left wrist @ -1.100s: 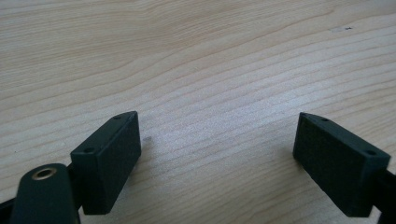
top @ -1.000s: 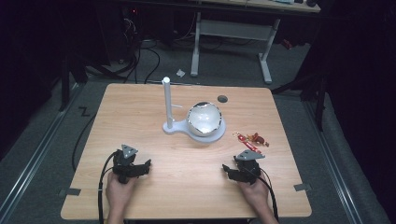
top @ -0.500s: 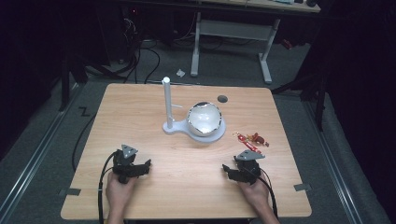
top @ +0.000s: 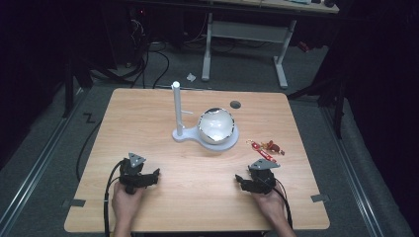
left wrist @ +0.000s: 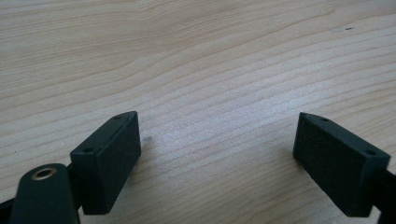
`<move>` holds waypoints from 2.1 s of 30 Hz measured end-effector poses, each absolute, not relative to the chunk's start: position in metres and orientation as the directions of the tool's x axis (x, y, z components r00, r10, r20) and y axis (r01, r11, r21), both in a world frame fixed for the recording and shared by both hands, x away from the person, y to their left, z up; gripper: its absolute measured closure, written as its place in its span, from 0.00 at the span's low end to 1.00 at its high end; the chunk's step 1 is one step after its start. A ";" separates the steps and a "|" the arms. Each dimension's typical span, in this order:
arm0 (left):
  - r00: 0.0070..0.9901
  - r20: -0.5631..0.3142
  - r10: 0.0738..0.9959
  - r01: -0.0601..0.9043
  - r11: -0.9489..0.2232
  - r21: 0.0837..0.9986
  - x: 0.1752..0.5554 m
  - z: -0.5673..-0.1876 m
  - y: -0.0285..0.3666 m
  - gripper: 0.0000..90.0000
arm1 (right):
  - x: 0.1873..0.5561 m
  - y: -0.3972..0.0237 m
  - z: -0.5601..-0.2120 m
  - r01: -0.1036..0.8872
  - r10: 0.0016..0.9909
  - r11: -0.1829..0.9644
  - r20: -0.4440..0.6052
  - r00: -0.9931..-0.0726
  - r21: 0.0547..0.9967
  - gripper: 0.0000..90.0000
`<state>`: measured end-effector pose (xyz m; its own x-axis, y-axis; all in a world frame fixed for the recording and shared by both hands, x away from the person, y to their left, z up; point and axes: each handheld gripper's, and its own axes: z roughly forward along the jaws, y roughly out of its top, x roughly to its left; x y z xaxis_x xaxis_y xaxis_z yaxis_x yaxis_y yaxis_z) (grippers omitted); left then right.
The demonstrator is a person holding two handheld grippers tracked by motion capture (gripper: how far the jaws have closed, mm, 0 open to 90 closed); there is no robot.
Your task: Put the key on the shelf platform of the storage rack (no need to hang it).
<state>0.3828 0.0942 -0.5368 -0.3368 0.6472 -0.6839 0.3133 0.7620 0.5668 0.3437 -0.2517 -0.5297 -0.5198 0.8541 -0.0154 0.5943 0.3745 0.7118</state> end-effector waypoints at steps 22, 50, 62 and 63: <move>-0.336 -0.683 0.648 0.314 0.761 0.568 0.383 -0.537 0.094 0.17 | 0.340 -0.282 -0.516 0.612 0.889 0.300 0.018 -0.458 0.732 0.42; -0.336 -0.684 0.648 0.313 0.761 0.568 0.383 -0.537 0.094 0.17 | 0.364 -0.331 -0.493 0.601 0.934 0.252 -0.029 -0.355 0.758 0.42; -0.337 -0.684 0.647 0.313 0.762 0.567 0.383 -0.537 0.094 0.17 | 0.386 -0.343 -0.488 0.628 0.943 0.252 -0.041 -0.331 0.736 0.34; -0.336 -0.684 0.648 0.313 0.762 0.567 0.383 -0.537 0.094 0.17 | 0.388 -0.344 -0.488 0.636 0.943 0.252 -0.037 -0.331 0.729 0.33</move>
<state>0.3828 0.0943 -0.5368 -0.3364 0.6477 -0.6836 0.3134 0.7615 0.5673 0.3884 -0.3441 -0.4880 -0.3308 0.9430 -0.0369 0.6362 0.2517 0.7293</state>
